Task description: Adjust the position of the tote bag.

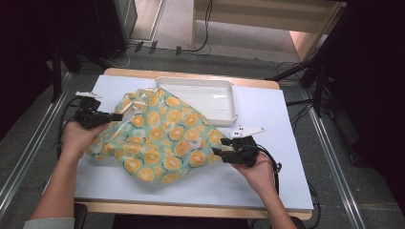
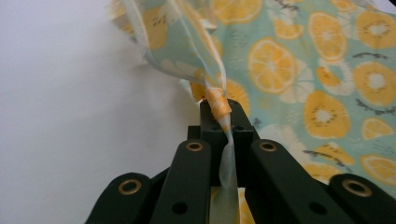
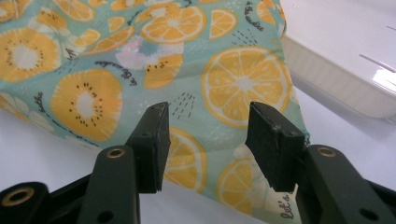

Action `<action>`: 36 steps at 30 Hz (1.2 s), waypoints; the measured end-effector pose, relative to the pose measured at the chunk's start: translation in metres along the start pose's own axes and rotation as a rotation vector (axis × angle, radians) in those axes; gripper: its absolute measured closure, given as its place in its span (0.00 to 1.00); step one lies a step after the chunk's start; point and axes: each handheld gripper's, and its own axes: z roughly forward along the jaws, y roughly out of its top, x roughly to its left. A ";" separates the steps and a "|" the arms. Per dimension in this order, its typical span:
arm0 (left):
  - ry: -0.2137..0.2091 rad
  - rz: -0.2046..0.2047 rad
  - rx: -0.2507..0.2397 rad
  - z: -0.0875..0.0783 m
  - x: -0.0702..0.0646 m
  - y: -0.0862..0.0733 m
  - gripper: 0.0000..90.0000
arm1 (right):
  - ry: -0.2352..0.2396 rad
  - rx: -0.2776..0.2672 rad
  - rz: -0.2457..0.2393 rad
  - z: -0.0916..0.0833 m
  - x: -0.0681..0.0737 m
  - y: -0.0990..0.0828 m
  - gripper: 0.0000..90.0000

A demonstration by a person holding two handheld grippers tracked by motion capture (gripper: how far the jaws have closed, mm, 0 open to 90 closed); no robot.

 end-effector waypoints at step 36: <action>-0.270 0.252 0.035 0.039 -0.154 0.009 0.99 | 0.046 -0.021 0.013 -0.008 0.007 0.012 0.62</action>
